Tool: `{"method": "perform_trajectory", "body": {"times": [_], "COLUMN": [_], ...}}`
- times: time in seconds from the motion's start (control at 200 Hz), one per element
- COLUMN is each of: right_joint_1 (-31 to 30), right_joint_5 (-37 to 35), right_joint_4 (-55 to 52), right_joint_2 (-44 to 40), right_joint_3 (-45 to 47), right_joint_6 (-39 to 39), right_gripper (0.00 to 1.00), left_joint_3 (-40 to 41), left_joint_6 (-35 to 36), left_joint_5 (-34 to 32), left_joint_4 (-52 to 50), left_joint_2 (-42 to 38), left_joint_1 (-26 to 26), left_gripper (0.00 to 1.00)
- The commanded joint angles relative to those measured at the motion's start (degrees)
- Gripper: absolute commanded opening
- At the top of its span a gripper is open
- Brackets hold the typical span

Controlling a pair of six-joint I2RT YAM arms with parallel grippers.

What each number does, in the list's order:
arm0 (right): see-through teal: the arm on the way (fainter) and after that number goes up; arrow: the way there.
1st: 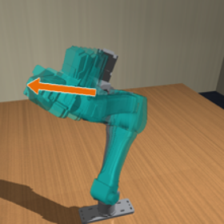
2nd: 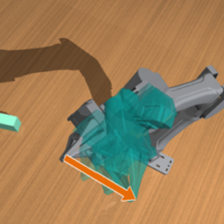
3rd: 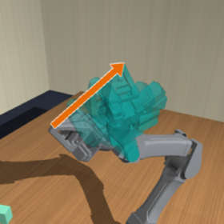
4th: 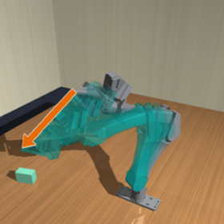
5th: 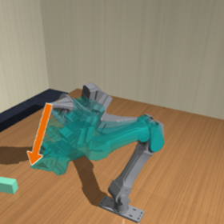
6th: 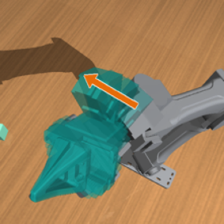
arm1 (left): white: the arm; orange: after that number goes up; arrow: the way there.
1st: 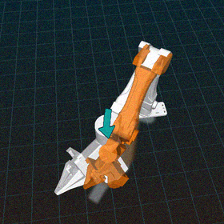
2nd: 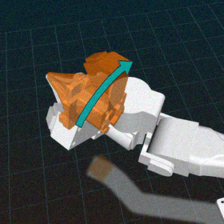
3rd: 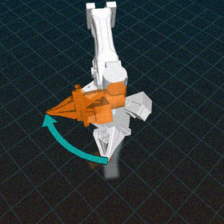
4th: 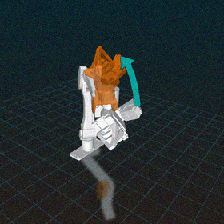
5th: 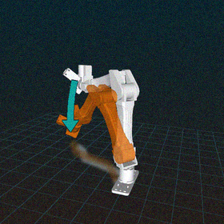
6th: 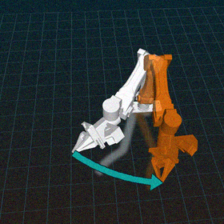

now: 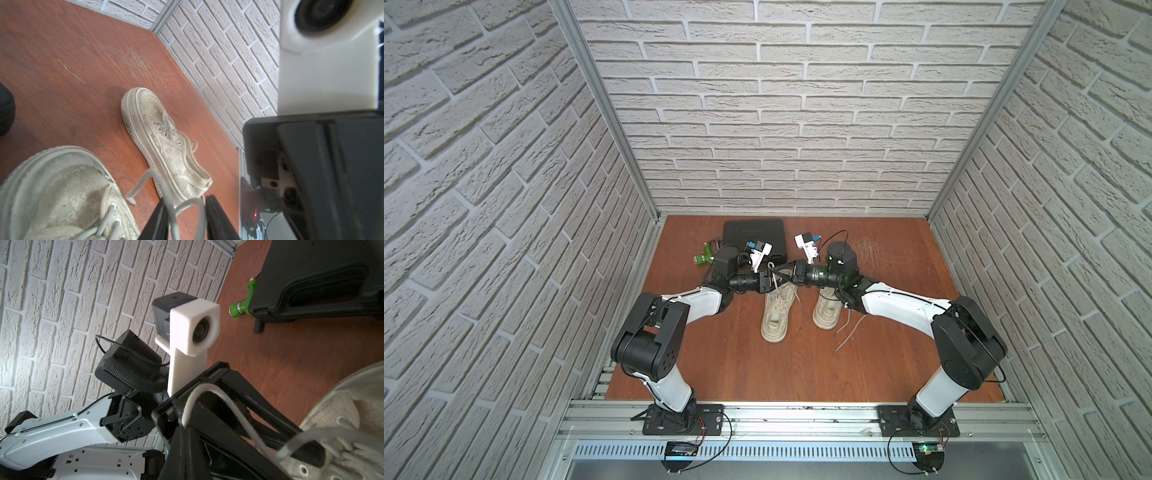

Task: Tie the shoes
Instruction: Cross the shoelace with the shoelace.

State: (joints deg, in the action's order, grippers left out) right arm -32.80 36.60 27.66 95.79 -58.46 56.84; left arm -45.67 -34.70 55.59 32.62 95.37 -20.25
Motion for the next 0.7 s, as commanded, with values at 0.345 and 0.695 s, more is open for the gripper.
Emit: {"method": "perform_trajectory", "body": {"times": [0.345,0.695], "right_joint_1": [1.43,3.27], "right_joint_5": [-0.3,-19.29], "right_joint_4": [-10.8,-45.03], "right_joint_2": [-6.42,-0.54], "right_joint_3": [-0.15,-17.71], "right_joint_6": [-9.6,-42.82], "right_gripper": [0.03,0.03], "left_joint_3": [1.63,2.09], "left_joint_6": [0.3,0.51], "left_joint_5": [0.26,0.75], "left_joint_4": [3.24,3.24], "left_joint_2": [0.25,-0.36], "left_joint_1": [0.95,1.08], "left_gripper": [0.07,0.01]}}
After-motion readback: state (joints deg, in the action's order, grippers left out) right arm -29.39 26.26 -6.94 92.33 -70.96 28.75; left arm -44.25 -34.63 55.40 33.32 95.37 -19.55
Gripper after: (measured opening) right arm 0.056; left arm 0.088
